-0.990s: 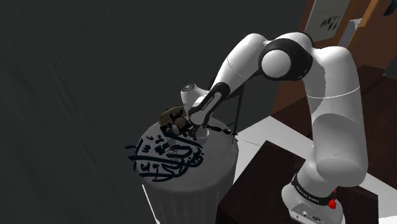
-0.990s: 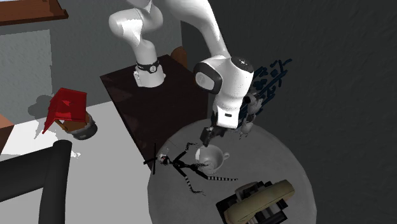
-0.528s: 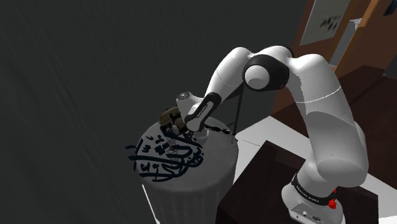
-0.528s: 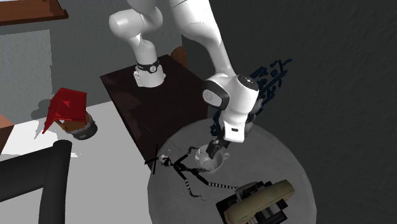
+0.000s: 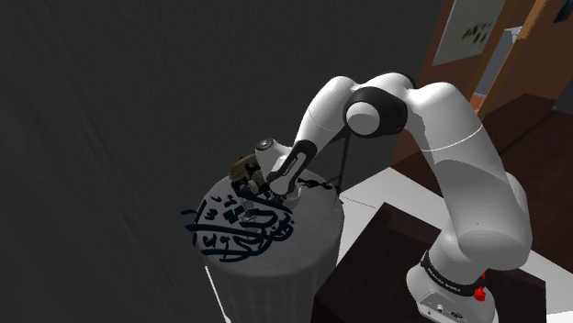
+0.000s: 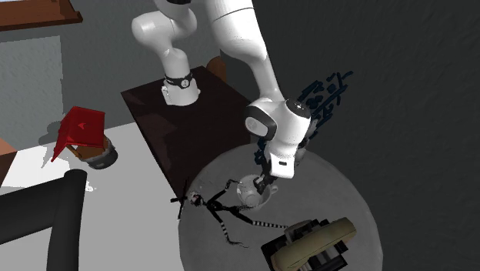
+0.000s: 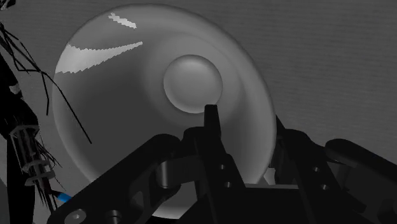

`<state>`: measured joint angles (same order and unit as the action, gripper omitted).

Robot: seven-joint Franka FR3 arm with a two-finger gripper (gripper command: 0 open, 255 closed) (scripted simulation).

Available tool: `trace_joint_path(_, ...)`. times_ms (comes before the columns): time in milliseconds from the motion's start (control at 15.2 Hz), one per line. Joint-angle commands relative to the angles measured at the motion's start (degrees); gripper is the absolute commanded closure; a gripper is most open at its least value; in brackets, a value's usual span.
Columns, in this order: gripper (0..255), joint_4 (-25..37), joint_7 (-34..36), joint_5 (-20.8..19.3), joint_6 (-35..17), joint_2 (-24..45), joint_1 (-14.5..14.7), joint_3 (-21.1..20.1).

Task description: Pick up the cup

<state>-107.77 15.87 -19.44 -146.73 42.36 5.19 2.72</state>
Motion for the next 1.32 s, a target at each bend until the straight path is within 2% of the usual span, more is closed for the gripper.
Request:
trace_joint_path(0, 255, 0.0, 0.0, 0.0, 0.0, 0.2, 0.0, 0.0)
trace_joint_path(396, 255, -0.2, -0.1, 0.0, 0.1, -0.2, -0.1, 0.0)
trace_joint_path(1254, 255, -2.8, -2.2, 1.2, 6.1, -8.9, -0.6, -1.0)
